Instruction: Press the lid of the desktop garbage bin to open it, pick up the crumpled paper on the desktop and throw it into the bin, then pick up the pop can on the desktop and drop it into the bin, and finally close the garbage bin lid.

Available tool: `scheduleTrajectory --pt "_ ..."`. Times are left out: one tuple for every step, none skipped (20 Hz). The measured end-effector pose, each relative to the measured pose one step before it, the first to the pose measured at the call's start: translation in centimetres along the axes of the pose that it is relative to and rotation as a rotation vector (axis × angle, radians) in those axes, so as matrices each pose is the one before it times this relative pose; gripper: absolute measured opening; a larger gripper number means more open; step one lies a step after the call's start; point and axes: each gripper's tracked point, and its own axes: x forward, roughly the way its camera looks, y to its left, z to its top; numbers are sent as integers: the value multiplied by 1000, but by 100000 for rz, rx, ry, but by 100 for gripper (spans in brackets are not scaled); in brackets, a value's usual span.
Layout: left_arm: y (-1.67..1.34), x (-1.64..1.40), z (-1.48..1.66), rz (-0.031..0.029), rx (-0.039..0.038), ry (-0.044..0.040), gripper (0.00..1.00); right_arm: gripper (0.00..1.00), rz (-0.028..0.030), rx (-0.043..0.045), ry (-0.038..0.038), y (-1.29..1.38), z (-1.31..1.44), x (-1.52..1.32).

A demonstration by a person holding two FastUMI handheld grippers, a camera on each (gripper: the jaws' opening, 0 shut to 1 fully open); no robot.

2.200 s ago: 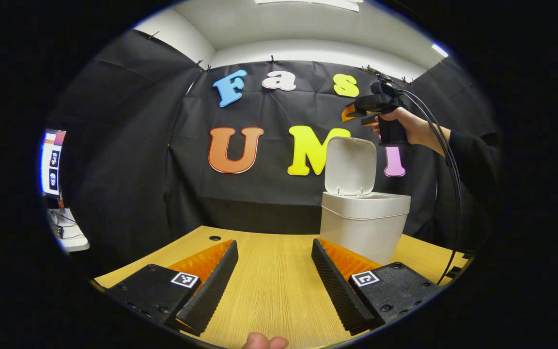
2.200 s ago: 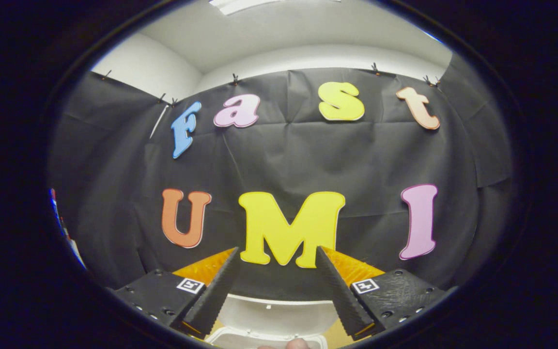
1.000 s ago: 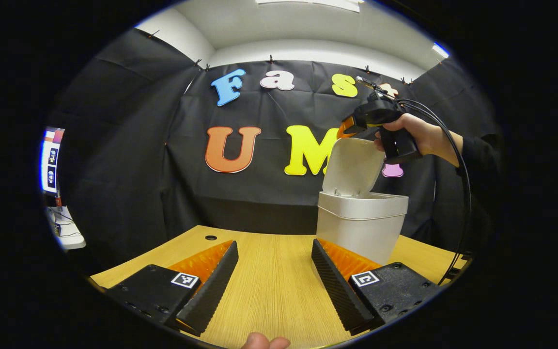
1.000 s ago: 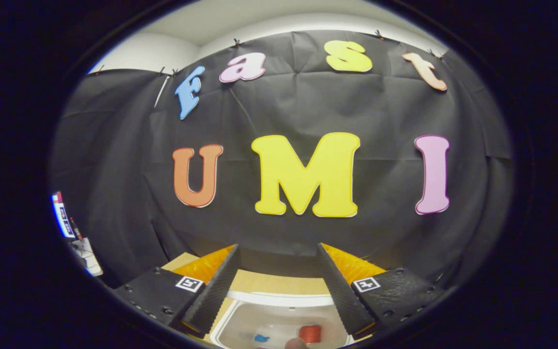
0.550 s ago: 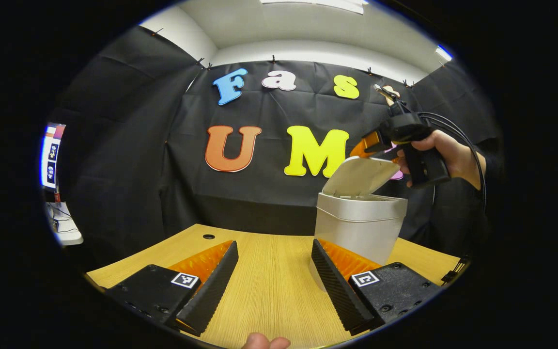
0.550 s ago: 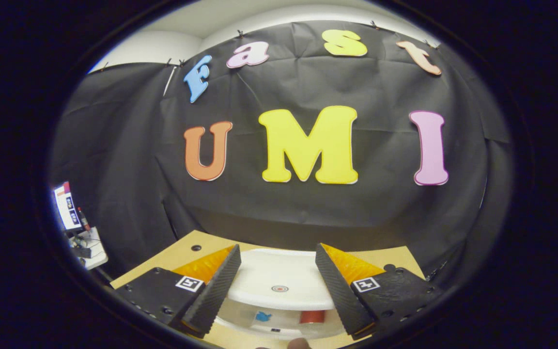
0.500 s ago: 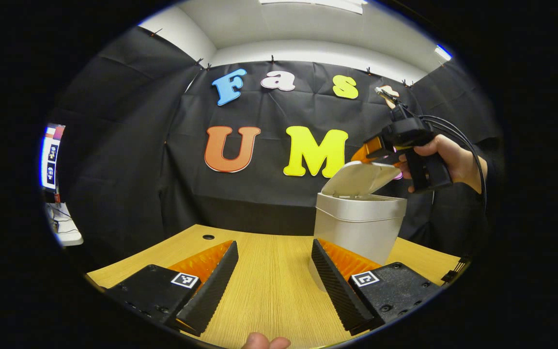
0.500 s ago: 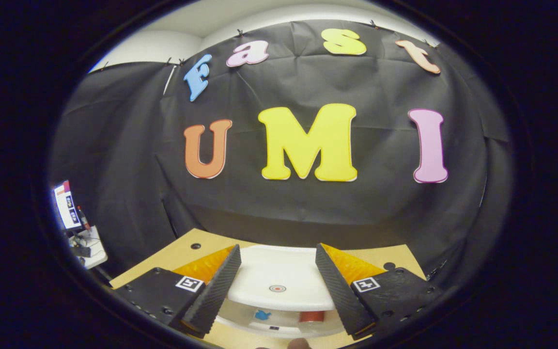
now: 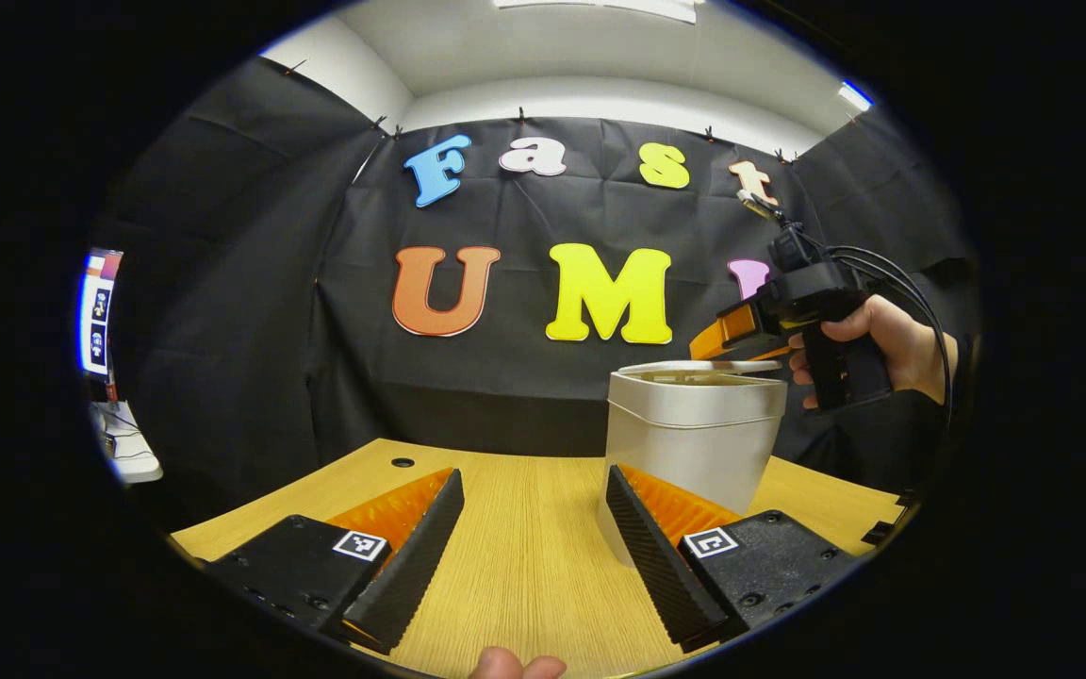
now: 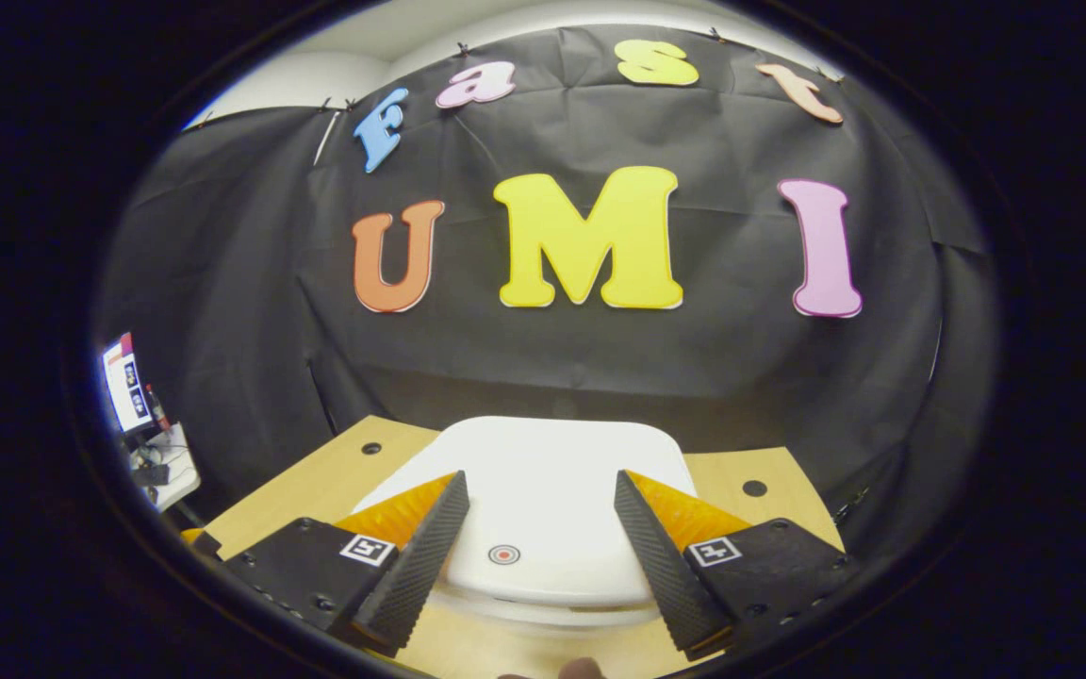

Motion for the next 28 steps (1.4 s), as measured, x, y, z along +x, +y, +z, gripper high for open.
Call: scheduleTrajectory --pt "37 48 11 181 -165 -424 98 97 -182 -206 -821 -44 -99 27" --pt "56 27 40 405 -273 155 98 99 -264 -191 -489 15 -94 4" --pt "119 40 -130 145 -391 144 98 99 -353 -33 230 11 -366 34" --pt "-35 108 -72 -118 -459 54 98 99 -290 -108 653 -14 -349 38" --pt "-152 120 -96 -273 -338 188 98 98 -246 -1086 -152 41 -195 -60" --pt "-261 -30 -60 -725 -19 230 98 98 16 -1298 49 23 24 -154" --pt "-169 52 -133 -602 234 116 98 98 13 326 226 -49 -97 -97" --pt "-22 18 58 92 355 -33 98 98 -76 929 174 -34 -36 56" --pt "25 113 -140 -128 337 -49 98 98 -382 522 253 -39 -102 83" --pt "-80 71 -68 -429 379 349 98 98 -315 327 -198 -45 66 -75" --pt "42 54 -288 13 365 616 98 98 -175 -751 187 190 -252 20" --pt "36 -9 -69 55 197 342 98 99 -78 -836 18 71 33 19" --pt "-13 -62 86 -116 315 5 98 98 -259 173 -81 -200 -40 -31" --pt "43 -88 165 140 222 -163 98 98 -298 -299 623 -31 -70 131" --pt "65 -6 -116 39 101 -113 98 99 -279 -1938 1202 112 -306 53" --pt "35 24 82 1 -129 -119 98 99 -93 -2290 378 27 -116 27" --pt "59 106 -85 -55 -21 339 98 100 -339 -267 562 -79 -83 -16" --pt "-61 14 -198 -29 376 399 98 99 -122 -661 -342 68 -91 -19" --pt "19 8 -163 187 601 548 98 100 272 -949 -755 25 -269 266" --pt "-13 51 -239 187 547 648 98 100 -163 -682 -1084 52 46 -117" --pt "-8 96 -162 26 282 578 98 100 -66 138 -412 -44 -200 18" --pt "76 18 -173 50 2 470 98 100 -290 170 -812 -16 -18 94" --pt "-109 28 -5 2 -114 179 98 100 -129 -964 -242 131 -82 -167" --pt "16 94 37 -17 -245 25 98 100 -90 -426 573 123 -165 40" --pt "19 -15 -8 -65 -218 -30 98 100 -249 105 774 -100 -129 74" --pt "12 55 -112 -110 312 295 98 100 -2 666 638 -87 -262 49" --pt "343 14 -192 710 608 662 98 100 -92 523 -734 -16 83 -104" --pt "438 -29 -75 1363 550 319 98 100 -431 508 -560 64 175 -120"
